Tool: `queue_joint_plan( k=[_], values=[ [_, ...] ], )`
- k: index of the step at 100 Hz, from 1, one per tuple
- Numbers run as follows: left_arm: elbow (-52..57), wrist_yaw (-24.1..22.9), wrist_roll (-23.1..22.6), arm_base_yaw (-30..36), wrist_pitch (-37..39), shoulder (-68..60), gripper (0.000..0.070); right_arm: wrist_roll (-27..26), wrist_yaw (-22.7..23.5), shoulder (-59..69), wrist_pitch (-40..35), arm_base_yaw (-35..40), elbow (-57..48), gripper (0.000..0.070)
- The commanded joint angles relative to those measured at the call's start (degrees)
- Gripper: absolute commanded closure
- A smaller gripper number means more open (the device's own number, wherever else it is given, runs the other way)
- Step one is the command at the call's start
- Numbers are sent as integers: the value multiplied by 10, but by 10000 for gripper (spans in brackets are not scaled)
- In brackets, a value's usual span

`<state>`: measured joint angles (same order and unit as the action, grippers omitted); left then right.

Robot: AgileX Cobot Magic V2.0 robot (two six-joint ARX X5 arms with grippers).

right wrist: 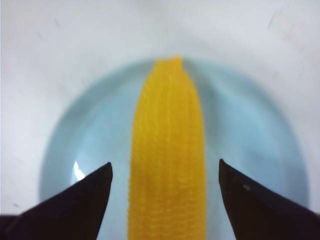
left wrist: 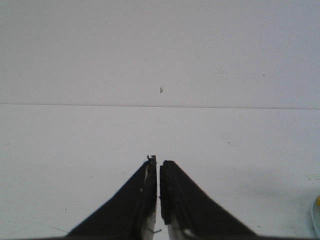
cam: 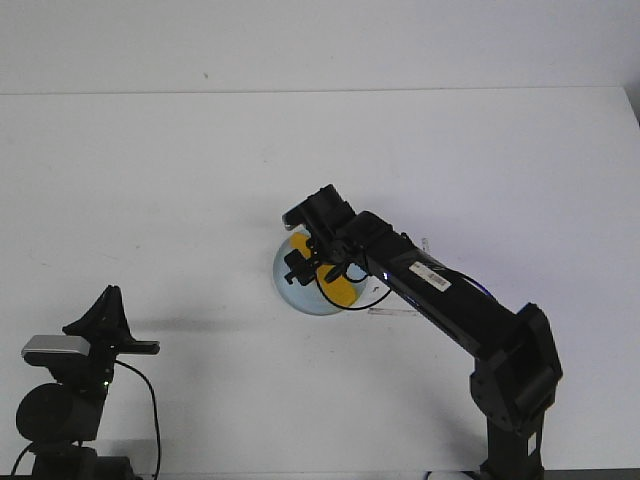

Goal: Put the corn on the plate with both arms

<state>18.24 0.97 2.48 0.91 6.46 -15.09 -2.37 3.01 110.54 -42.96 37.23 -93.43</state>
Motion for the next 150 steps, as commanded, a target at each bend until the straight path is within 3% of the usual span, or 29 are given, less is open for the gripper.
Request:
queue_joint_plan(
  k=[1, 6, 18, 25, 60, 97, 117, 133, 150],
  values=[
    [4, -2, -3, 0, 9, -1, 699, 0, 0, -24, 15, 5, -12, 239],
    [4, -2, -3, 0, 9, -1, 699, 6, 0, -34, 21, 5, -12, 308],
    [4, -2, -3, 0, 9, -1, 699, 25, -2, -53, 19, 5, -12, 610],
    [4, -2, -3, 0, 9, -1, 699, 41, -5, -60, 18, 4, -11, 674],
    [4, -2, -3, 0, 9, -1, 699, 45, -21, -99, 56, -10, 9, 685],
    [4, -2, -3, 0, 9, -1, 699, 62, -14, -229, 154, -61, 205, 684],
    [4, -2, -3, 0, 9, -1, 699, 27, -13, -343, 263, -115, 346, 685],
    [4, -2, -3, 0, 9, -1, 699, -32, -13, -439, 358, -180, 454, 684],
    [4, -2, -3, 0, 9, -1, 699, -34, -15, -522, 437, -263, 553, 684]
  ],
)
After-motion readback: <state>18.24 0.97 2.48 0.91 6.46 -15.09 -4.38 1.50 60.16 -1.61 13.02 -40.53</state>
